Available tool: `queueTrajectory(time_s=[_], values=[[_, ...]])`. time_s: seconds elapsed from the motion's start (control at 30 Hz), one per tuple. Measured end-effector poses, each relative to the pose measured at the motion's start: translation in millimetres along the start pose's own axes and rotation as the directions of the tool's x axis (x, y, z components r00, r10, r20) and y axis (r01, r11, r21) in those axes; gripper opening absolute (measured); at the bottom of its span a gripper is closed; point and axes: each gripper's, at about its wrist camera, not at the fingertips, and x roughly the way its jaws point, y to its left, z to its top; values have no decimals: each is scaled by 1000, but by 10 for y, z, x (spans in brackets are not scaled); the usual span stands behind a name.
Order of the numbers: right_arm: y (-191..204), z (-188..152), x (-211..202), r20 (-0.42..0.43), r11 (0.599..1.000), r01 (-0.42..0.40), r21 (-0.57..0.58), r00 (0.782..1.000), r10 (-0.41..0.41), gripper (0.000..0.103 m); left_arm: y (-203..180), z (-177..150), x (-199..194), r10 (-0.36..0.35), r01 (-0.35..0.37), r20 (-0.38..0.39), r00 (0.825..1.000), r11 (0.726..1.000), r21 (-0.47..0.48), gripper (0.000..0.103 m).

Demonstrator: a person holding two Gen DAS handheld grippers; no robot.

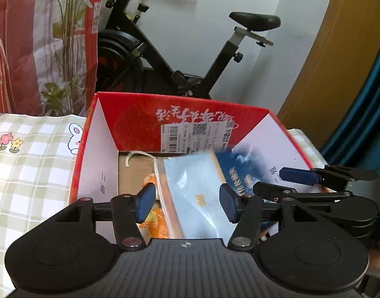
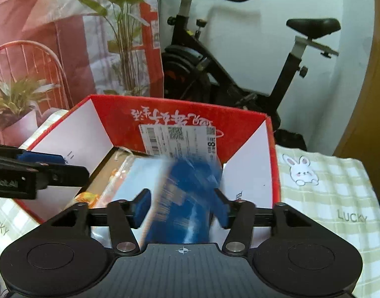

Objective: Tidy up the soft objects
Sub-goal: 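Lift the blue bag into the red box and open both grippers, then close both grippers on the white knit cloth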

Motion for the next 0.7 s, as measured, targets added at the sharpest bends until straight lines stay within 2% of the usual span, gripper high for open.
queueTrajectory(time_s=[0.1, 0.23, 0.4, 0.5, 0.7], values=[[5, -5, -173, 34, 1000, -16, 14, 999, 16, 55, -2, -23, -134, -12, 12, 11, 1000, 1000, 9, 59], [-14, -88, -560, 112, 996, -78, 38, 991, 73, 55, -33, -160, -451, -33, 32, 23, 999, 999, 34, 59], [29, -349, -1024, 169, 992, -125, 28, 978, 119, 55, -65, -442, -788, -46, 44, 11, 999, 995, 93, 59], [53, -581, -1179, 159, 990, -137, 39, 979, 129, 55, -4, -609, -848, -50, 51, -17, 999, 995, 86, 59], [70, -1077, -1233, 69, 986, -141, 92, 988, 135, 55, 144, -893, -716, -50, 52, -90, 995, 998, 21, 58]])
